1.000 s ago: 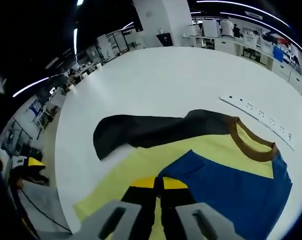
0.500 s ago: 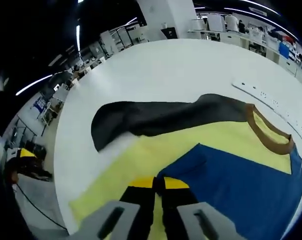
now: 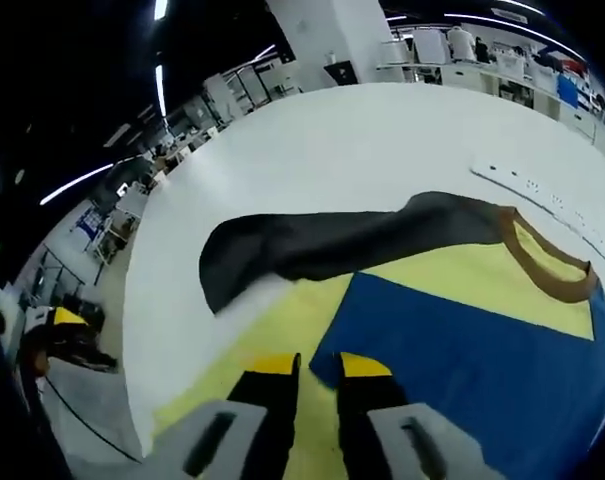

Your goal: Fold the garment on the visible template until the final outline fits inside the template.

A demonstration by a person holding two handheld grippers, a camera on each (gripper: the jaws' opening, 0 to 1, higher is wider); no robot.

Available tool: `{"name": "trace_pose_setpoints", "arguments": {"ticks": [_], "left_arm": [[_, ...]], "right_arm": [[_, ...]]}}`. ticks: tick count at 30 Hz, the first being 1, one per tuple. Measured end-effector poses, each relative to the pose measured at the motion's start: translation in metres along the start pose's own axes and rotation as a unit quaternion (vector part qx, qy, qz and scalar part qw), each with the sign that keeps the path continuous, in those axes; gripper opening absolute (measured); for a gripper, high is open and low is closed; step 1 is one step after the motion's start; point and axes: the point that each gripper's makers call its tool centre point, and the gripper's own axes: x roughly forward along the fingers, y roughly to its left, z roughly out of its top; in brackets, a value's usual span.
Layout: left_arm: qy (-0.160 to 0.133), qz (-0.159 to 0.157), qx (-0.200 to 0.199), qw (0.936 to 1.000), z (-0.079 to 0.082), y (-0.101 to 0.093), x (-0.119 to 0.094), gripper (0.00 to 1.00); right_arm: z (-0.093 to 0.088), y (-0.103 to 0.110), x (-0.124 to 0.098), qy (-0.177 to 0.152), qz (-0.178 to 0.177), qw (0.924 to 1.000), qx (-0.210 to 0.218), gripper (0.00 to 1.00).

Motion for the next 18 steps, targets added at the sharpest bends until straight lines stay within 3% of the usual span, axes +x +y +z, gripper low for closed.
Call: {"name": "trace_pose_setpoints", "arguments": {"ticks": [4, 10, 18], "left_arm": [[-0.002, 0.006, 0.0, 1.0, 0.002, 0.003, -0.001, 0.99], [-0.005, 0.011, 0.001, 0.9999, 0.003, 0.007, -0.003, 0.99], [-0.005, 0.012, 0.004, 0.9999, 0.004, 0.005, -0.002, 0.99]], "right_arm": [[0.006, -0.005, -0.01, -0.013, -0.013, 0.9998, -0.011, 0.29], [0.007, -0.014, -0.027, -0.022, -0.039, 0.9988, -0.018, 0.57], [0.004, -0.037, -0.051, -0.032, -0.055, 0.998, 0.0, 0.69]]}}
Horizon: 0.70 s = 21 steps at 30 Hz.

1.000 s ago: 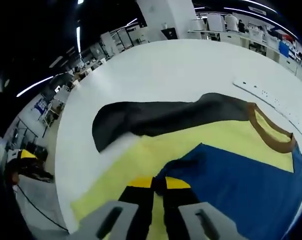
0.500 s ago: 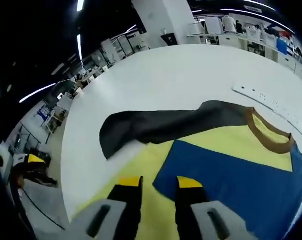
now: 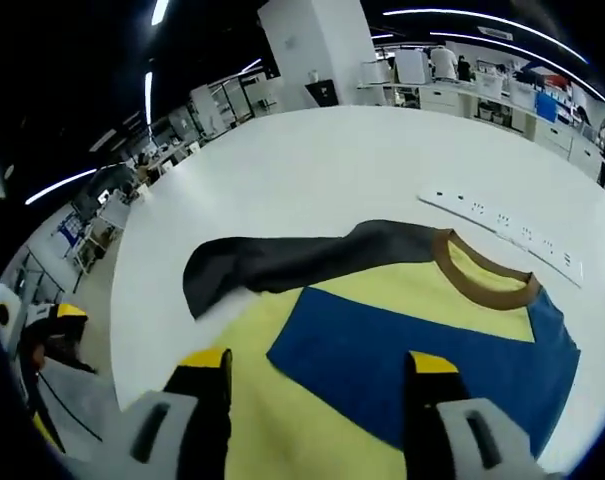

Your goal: Fold the garment on the visible template until the final outline fits inside the template.

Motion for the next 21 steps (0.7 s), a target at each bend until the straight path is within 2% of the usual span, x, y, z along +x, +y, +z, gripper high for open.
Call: {"name": "trace_pose_setpoints", "arguments": {"ticks": [15, 21], "left_arm": [[-0.006, -0.002, 0.008, 0.9999, 0.004, 0.003, 0.001, 0.99], [-0.005, -0.005, 0.01, 0.9999, 0.005, -0.002, 0.004, 0.99]], "right_arm": [[-0.025, -0.064, -0.046, -0.003, -0.066, 0.9974, 0.029, 0.71], [-0.036, -0.087, -0.061, -0.002, -0.087, 0.9953, 0.041, 0.71]]}}
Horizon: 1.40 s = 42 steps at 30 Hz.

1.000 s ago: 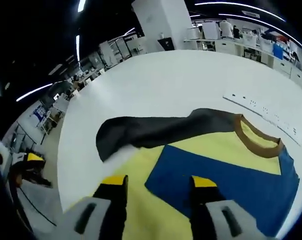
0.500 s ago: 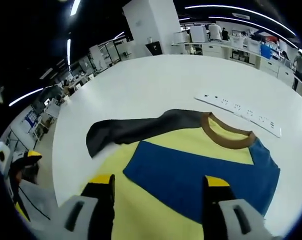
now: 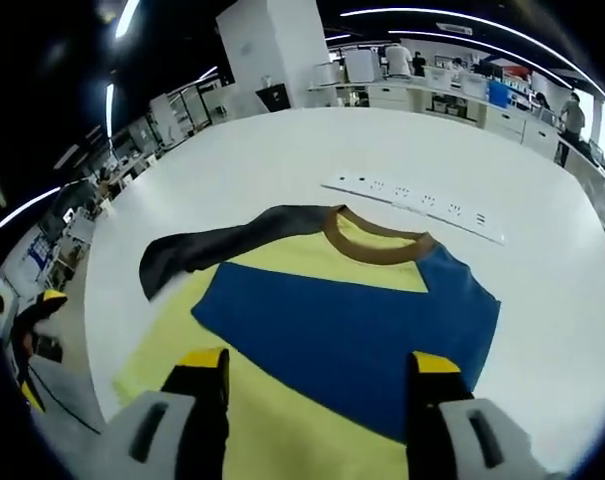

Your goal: Fold the garment on the visible template until the final outline fits inside the template.

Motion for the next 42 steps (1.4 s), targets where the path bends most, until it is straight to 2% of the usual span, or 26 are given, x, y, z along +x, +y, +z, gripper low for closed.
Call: {"name": "trace_pose_setpoints", "arguments": {"ticks": [2, 3, 7, 9, 16, 20, 27, 29, 35, 42], "left_arm": [[-0.002, -0.001, -0.002, 1.0, 0.001, -0.002, 0.001, 0.99], [-0.002, -0.001, -0.002, 1.0, 0.002, -0.003, 0.001, 0.99], [0.001, 0.001, -0.002, 1.0, 0.003, -0.008, 0.004, 0.99], [0.0, 0.001, -0.002, 1.0, 0.005, -0.009, 0.004, 0.99], [0.003, -0.001, -0.002, 1.0, 0.004, -0.012, 0.006, 0.99], [0.008, -0.004, 0.0, 1.0, 0.003, -0.013, 0.006, 0.99], [0.006, -0.004, 0.001, 1.0, 0.006, -0.017, 0.007, 0.99], [0.007, -0.003, 0.002, 1.0, 0.006, -0.017, 0.007, 0.99], [0.005, -0.004, -0.001, 1.0, 0.006, -0.016, 0.006, 0.99], [0.004, -0.002, 0.0, 1.0, 0.006, -0.012, 0.004, 0.99]], "right_arm": [[-0.003, -0.006, -0.005, -0.001, -0.004, 1.0, 0.003, 0.7], [0.0, -0.015, -0.003, -0.002, -0.007, 1.0, 0.004, 0.7], [-0.01, -0.024, -0.018, -0.001, -0.015, 0.9999, 0.009, 0.69], [-0.012, -0.031, -0.017, 0.0, -0.017, 0.9998, 0.013, 0.68], [-0.027, -0.051, -0.024, 0.008, -0.032, 0.9993, 0.019, 0.6], [-0.034, -0.055, -0.028, 0.008, -0.038, 0.9988, 0.029, 0.5], [-0.043, -0.073, -0.023, 0.015, -0.054, 0.9971, 0.05, 0.44], [-0.05, -0.07, -0.026, 0.016, -0.057, 0.9969, 0.052, 0.41], [-0.06, -0.085, -0.018, 0.023, -0.064, 0.995, 0.073, 0.28], [-0.073, -0.079, -0.02, 0.032, -0.069, 0.9935, 0.084, 0.18]]}}
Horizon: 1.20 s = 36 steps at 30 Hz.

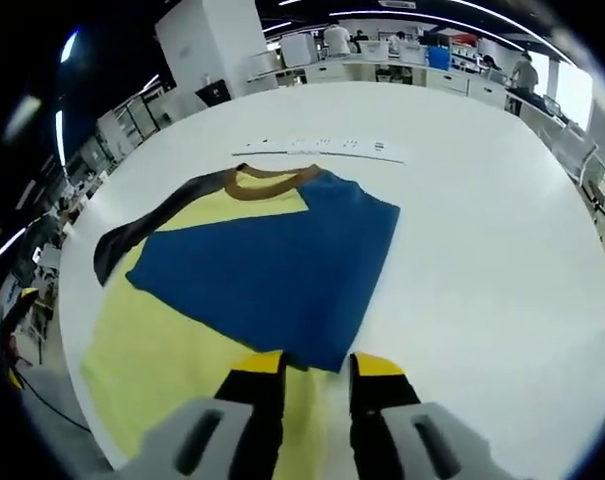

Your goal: Fold the garment on the visible template until the final outline fits inside the template.

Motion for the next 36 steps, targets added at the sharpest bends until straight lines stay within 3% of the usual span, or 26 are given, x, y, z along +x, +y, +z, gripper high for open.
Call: {"name": "trace_pose_setpoints", "arguments": {"ticks": [5, 11, 17, 36], "left_arm": [[0.003, -0.002, 0.002, 1.0, -0.002, 0.005, -0.001, 0.99], [0.001, -0.002, 0.003, 1.0, -0.001, 0.006, -0.002, 0.99], [0.005, -0.002, 0.002, 1.0, -0.004, 0.008, -0.003, 0.99], [0.011, 0.007, 0.001, 0.9999, -0.005, 0.006, -0.004, 0.99]], "right_arm": [[-0.008, -0.001, 0.002, 0.007, -0.01, 0.9999, 0.006, 0.15], [-0.002, -0.012, 0.014, 0.006, -0.022, 0.9997, 0.0, 0.07], [-0.003, -0.008, 0.012, 0.007, -0.025, 0.9997, -0.001, 0.02], [-0.004, -0.01, 0.011, 0.016, -0.01, 0.9997, -0.013, 0.0]]}}
